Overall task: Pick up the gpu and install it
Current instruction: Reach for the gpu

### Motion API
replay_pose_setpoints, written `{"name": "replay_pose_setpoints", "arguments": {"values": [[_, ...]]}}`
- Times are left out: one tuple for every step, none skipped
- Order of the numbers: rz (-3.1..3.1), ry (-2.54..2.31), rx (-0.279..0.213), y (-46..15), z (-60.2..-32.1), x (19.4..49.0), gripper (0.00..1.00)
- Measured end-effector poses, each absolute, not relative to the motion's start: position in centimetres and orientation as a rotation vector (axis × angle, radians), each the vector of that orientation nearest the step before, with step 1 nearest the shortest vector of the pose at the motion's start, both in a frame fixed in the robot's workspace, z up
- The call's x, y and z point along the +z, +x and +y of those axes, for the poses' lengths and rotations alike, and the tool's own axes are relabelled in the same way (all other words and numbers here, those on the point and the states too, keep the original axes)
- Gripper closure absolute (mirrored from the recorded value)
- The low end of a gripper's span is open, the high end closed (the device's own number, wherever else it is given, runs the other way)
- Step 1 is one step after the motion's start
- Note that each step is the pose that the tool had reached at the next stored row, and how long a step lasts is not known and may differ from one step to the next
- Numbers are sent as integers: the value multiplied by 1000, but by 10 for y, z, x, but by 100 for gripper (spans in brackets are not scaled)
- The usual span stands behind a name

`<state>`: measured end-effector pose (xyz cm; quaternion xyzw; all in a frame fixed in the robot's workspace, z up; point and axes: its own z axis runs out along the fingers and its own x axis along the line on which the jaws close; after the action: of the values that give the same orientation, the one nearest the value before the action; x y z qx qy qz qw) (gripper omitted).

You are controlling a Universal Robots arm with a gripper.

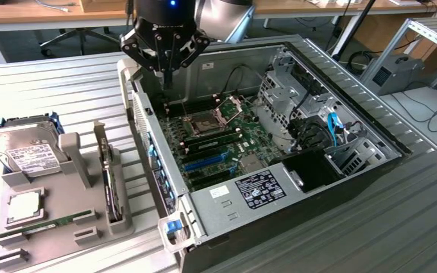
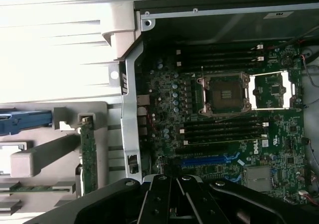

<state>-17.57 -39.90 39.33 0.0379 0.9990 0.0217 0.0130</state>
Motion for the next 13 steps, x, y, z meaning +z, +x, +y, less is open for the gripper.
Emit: {"name": "replay_pose_setpoints", "arguments": {"values": [[3112,118,68,-176,-399,393,89],[3112,118,68,-177,-399,393,89],[3112,118,68,-178,-399,393,89],[3112,118,68,-178,-399,393,89],[3112,118,68,-179,-399,393,89],[3113,118,68,-180,-399,393,89],[3112,118,68,-180,-399,393,89],[3113,118,68,-181,-399,393,89],[3112,118,68,-182,-399,393,89],[3112,118,68,-182,-399,393,89],[3112,118,68,-183,-399,393,89],[3113,118,68,-183,-399,393,89],[3112,118,68,-184,-399,393,89]]}}
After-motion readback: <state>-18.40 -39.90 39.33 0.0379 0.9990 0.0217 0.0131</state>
